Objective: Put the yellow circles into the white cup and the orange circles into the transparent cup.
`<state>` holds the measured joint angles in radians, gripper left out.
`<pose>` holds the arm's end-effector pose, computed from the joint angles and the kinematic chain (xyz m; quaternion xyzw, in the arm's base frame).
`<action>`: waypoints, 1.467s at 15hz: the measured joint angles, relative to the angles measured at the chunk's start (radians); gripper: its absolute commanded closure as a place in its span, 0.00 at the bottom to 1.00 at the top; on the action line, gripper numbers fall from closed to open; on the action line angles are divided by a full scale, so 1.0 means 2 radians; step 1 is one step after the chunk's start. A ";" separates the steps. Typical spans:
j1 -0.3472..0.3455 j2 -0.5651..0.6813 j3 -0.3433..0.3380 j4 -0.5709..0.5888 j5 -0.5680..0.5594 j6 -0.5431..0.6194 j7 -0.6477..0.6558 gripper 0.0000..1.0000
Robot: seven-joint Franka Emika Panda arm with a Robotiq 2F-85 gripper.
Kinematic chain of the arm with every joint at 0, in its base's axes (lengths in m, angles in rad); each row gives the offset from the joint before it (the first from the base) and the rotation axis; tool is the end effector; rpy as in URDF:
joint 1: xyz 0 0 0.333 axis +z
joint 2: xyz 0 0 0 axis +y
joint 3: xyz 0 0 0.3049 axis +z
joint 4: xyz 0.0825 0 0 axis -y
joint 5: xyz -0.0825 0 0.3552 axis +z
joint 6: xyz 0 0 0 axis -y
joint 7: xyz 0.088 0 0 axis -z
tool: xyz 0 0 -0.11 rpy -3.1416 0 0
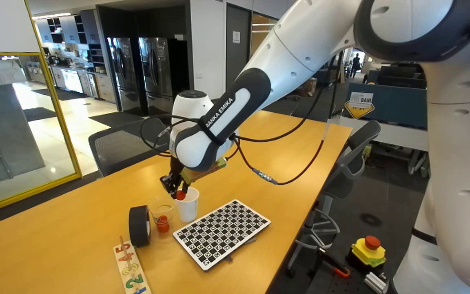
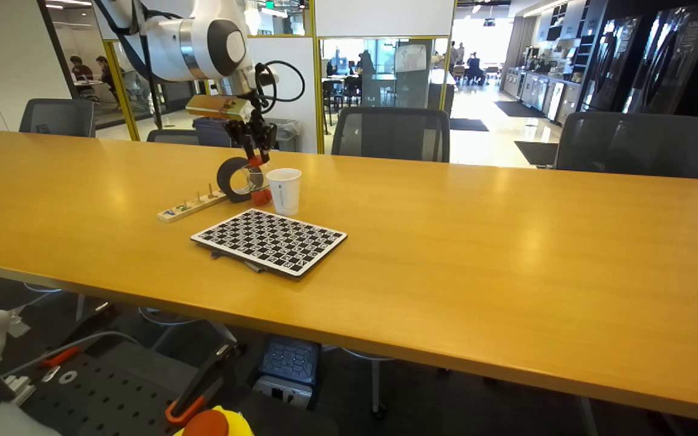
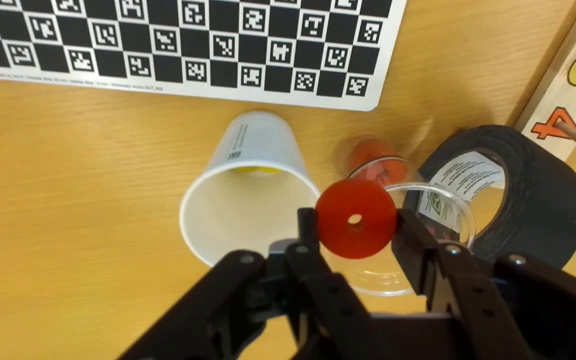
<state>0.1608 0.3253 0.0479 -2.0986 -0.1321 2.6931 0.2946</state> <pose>0.5719 0.1244 0.2997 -0.9904 -0.0103 -0.1374 0.0054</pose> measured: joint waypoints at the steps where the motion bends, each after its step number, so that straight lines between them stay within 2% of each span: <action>1: 0.000 0.013 0.000 0.020 0.000 -0.010 -0.008 0.78; 7: 0.000 0.078 0.005 0.116 0.009 -0.058 -0.053 0.78; 12: 0.000 0.105 0.014 0.154 0.019 -0.079 -0.076 0.78; 13: 0.000 0.108 0.015 0.159 0.019 -0.081 -0.079 0.33; 14: 0.000 0.112 0.015 0.163 0.019 -0.084 -0.081 0.32; 15: 0.000 0.114 0.016 0.166 0.020 -0.088 -0.081 0.27; 18: 0.000 0.118 0.016 0.173 0.021 -0.102 -0.084 0.03; 22: 0.002 0.114 0.015 0.171 0.019 -0.117 -0.085 0.00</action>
<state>0.1641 0.5535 0.0783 -1.7573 -0.0948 2.4591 0.1238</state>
